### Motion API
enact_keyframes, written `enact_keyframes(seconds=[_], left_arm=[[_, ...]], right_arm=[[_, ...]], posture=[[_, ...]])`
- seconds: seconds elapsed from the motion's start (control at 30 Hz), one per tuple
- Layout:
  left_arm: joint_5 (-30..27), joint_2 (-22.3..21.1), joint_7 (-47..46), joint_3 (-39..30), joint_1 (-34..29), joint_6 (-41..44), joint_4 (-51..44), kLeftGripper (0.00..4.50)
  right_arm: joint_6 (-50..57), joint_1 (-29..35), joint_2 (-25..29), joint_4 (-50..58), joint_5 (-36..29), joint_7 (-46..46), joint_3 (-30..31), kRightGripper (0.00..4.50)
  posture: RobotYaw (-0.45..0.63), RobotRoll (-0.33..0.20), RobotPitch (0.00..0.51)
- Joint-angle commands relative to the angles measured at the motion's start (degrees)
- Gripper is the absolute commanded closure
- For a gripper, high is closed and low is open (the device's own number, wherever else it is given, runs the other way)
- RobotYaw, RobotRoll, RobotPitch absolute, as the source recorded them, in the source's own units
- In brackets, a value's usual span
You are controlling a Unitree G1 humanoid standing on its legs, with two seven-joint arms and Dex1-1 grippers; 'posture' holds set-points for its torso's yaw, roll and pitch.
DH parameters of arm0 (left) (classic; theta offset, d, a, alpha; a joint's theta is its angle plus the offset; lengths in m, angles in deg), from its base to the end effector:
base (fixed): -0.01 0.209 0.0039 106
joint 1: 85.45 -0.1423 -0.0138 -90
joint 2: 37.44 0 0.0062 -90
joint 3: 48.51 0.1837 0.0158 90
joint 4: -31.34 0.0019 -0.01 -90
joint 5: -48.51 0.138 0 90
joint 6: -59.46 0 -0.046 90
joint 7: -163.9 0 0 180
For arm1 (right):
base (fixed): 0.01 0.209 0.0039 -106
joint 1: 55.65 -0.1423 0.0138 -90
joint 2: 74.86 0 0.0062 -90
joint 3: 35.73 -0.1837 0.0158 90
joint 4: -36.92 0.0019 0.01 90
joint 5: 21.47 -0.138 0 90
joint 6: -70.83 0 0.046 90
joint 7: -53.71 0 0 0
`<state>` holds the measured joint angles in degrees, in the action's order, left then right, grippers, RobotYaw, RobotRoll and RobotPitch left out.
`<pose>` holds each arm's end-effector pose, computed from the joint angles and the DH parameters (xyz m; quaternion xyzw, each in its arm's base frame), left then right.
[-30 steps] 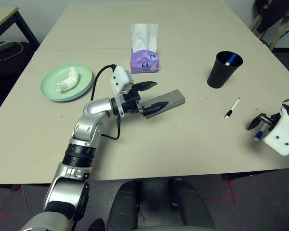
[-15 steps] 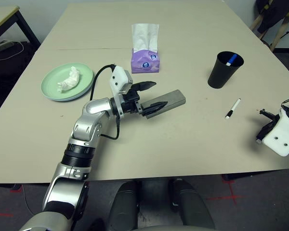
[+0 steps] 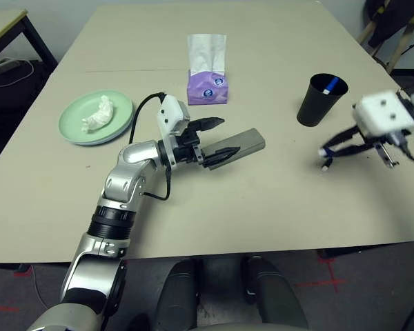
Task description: Organize and tidy the items on the table.
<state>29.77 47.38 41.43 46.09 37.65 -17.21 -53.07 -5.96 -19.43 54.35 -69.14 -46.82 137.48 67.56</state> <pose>0.2958 0.1704 0.1636 0.0878 -0.0703 -0.5533 0.8254 0.2998 -0.2594 0.2907 -0.3110 0.0419 0.6105 0.7272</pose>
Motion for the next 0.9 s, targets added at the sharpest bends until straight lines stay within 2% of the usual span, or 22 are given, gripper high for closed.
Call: enact_keyframes(seconds=[0.03, 0.23, 0.4, 0.6, 0.9], left_arm=[[0.43, -0.25, 0.02, 0.87, -1.29, -0.21, 0.58, 0.0], [0.54, -0.9, 0.34, 0.79, -1.57, -0.23, 0.86, 0.0], [1.85, -0.93, -0.62, 0.51, -1.1, -1.92, 2.65, 0.0], [2.48, -0.25, -3.07, -0.19, -0.46, -3.54, 5.34, 0.0], [2.45, -0.45, -3.75, -0.17, -0.59, -3.85, 5.88, 0.0]], right_arm=[[8.35, 4.09, -5.42, 1.66, -3.43, -12.49, -8.01, 4.08], [10.15, 8.67, -17.3, 5.25, -4.17, -31.47, -18.57, 4.08], [4.8, 6.51, -24.19, 4.19, -3.1, -43.5, -25.09, 4.08], [-1.52, 3.47, -27.77, -0.88, -0.44, -55.39, -30.36, 4.08], [-3.51, 3.2, -30.15, -4.51, 8.62, -69.57, -29.04, 4.08]], posture=[[0.01, 0.0, 0.139], [0.01, 0.0, 0.141], [0.01, 0.0, 0.14], [0.0, 0.0, 0.135], [0.01, 0.0, 0.133]])
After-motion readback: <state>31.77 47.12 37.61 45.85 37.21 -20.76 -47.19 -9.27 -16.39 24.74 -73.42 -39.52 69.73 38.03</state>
